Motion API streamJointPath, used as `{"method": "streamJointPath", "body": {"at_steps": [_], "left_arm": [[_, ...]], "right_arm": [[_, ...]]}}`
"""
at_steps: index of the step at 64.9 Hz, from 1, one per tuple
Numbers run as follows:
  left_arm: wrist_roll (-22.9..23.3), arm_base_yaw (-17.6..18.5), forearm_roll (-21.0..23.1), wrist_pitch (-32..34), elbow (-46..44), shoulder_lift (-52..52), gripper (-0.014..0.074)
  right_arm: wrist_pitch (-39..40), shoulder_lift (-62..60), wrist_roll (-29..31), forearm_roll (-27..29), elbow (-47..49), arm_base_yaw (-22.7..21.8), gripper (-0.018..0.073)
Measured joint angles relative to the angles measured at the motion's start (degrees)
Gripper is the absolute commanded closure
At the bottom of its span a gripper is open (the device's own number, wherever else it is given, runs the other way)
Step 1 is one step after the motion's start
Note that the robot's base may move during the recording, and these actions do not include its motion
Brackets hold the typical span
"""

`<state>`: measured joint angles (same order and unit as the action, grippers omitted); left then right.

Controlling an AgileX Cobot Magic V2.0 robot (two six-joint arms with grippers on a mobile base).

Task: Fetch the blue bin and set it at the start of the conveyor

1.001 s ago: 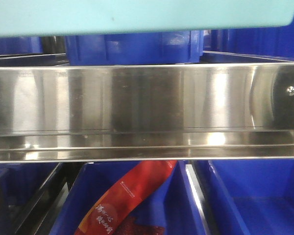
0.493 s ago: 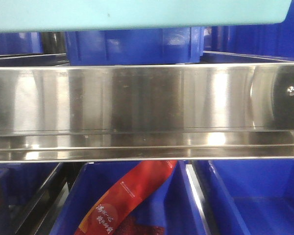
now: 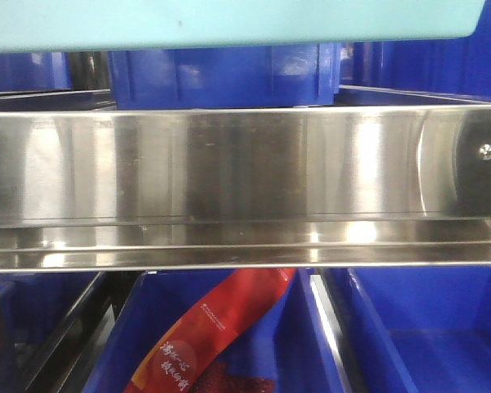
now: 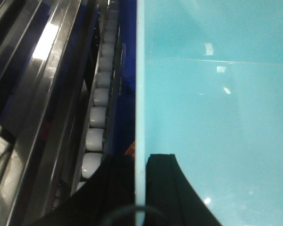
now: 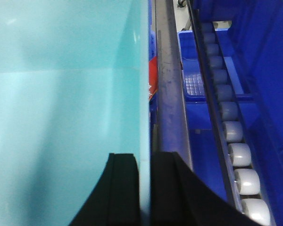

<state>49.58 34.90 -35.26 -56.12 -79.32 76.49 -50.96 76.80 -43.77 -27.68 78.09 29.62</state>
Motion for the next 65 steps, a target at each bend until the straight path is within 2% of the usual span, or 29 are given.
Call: {"method": "streamJointPath", "body": {"at_steps": [36, 65], "left_arm": [[0.0, 0.0, -2.69, 0.0, 0.0, 0.0, 0.0707], [0.0, 0.0, -2.9, 0.1, 0.0, 0.0, 0.0707]], "right_arm": [[1.14, 0.0, 2.36, 0.0, 0.0, 0.0, 0.0716], [1.19, 0.0, 2.36, 0.0, 0.0, 0.0, 0.0716]]}}
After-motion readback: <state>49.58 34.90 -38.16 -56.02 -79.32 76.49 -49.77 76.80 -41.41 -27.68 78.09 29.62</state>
